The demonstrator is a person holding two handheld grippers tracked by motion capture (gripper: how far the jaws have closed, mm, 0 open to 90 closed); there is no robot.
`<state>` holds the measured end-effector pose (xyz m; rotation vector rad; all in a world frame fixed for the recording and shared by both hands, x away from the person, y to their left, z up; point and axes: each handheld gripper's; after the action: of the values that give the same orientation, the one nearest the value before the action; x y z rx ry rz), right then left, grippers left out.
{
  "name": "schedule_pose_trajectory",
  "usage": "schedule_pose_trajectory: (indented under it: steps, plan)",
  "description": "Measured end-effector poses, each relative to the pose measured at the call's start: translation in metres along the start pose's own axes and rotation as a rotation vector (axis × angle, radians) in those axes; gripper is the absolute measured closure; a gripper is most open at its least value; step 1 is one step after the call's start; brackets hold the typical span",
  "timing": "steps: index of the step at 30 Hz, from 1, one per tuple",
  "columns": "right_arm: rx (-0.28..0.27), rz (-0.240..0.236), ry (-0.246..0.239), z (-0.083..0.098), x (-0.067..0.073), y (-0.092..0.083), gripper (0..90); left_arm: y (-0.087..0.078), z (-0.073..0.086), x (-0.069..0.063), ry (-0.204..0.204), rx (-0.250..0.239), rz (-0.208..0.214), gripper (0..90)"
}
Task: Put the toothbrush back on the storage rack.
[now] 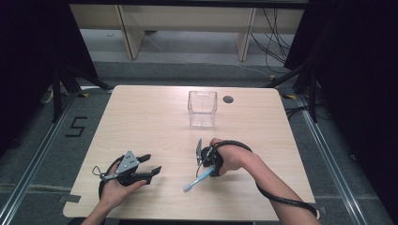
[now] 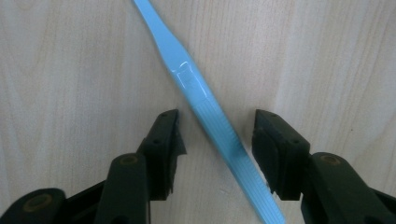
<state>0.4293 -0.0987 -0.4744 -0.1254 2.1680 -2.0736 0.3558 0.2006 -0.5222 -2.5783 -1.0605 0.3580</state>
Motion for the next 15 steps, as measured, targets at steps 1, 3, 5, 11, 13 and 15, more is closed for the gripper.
schedule_pose_trajectory:
  steps: [1,3,5,11,13,15]
  plan:
    - [-0.002,-0.003,-0.003,0.0,-0.0003,0.0004,54.1,0.0001,0.0001,-0.0001,0.0,-0.002,-0.001,33.0]
    - [-0.002,-0.008,-0.009,-0.0009,-0.0007,0.0005,56.5,0.0,0.0,0.0,0.001,-0.001,0.0,32.9]
    - [-0.002,-0.012,-0.01,-0.002,-0.0006,0.0007,58.3,0.0,0.0001,-0.0001,0.001,0.0,0.0,32.9]
    - [-0.001,-0.026,-0.04,-0.0032,-0.0018,0.0021,65.9,-0.0002,0.0001,0.0,0.001,0.001,0.0,32.8]
    - [0.005,-0.037,-0.037,-0.004,-0.0013,0.0016,67.5,-0.0001,0.0001,-0.0001,0.002,0.001,0.001,32.9]
    - [-0.012,-0.051,-0.03,-0.0038,-0.0006,0.0036,70.2,-0.0002,0.0001,-0.0002,0.003,0.002,0.001,32.8]
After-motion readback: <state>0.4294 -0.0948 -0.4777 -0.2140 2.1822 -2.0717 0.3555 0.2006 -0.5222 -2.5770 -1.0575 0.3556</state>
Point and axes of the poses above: each handheld gripper's, and its own axes: y roughly forward along the jaws, z roughly out of its underside, x roughly to its left, and after that the axes turned 5 degrees about -y, right-handed
